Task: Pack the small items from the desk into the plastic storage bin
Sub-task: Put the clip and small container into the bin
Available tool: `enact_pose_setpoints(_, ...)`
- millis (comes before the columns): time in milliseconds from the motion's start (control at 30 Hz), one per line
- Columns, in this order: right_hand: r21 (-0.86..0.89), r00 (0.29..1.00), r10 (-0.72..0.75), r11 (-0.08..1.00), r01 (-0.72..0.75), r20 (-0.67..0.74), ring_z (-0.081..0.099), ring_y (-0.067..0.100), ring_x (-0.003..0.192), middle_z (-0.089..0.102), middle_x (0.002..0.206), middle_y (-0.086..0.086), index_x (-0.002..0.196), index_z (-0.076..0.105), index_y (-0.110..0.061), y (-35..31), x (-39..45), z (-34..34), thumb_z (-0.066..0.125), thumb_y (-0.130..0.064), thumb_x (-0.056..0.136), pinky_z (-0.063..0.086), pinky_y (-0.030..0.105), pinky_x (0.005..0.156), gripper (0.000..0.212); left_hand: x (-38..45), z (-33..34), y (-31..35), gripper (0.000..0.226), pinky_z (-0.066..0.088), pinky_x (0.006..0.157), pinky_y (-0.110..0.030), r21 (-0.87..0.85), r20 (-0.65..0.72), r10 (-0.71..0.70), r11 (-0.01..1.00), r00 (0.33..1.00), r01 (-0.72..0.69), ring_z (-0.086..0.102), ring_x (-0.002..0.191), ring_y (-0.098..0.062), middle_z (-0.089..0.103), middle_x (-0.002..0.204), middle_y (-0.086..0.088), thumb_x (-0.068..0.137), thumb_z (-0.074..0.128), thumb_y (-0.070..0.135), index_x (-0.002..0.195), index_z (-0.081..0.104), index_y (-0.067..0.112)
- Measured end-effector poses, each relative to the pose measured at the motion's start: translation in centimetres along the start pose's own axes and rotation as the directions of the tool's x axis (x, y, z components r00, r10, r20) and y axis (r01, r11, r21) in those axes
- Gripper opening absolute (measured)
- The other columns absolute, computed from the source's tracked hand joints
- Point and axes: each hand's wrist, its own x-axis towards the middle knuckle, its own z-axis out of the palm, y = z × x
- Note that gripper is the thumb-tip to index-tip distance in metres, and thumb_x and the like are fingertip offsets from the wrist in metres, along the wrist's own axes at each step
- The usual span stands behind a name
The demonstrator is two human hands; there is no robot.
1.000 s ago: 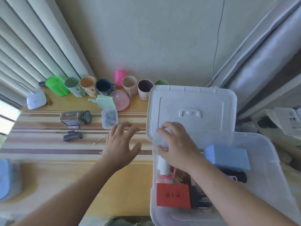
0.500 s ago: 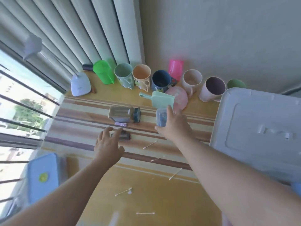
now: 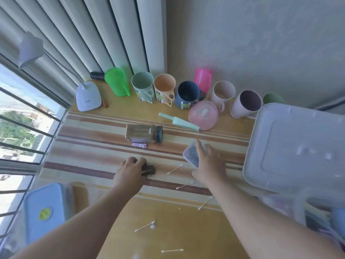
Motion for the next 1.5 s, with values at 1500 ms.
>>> enact_pose_setpoints(1500, 0.222, 0.936, -0.349, 0.917, 0.332, 0.040, 0.030, 0.025, 0.149, 0.025, 0.166, -0.014, 0.159, 0.021, -0.036, 31.3, -24.7, -3.3, 0.094, -0.041, 0.071, 0.039, 0.053, 0.116, 0.115, -26.0, 1.7, 39.0, 0.059, 0.038, 0.077, -0.004, -0.168, -0.313, 0.508, 0.802, 0.803, -0.573, 0.058, 0.088, 0.001, 0.063, 0.101, 0.024, 0.069, 0.076, 0.012, 0.121, 0.066, 0.037)
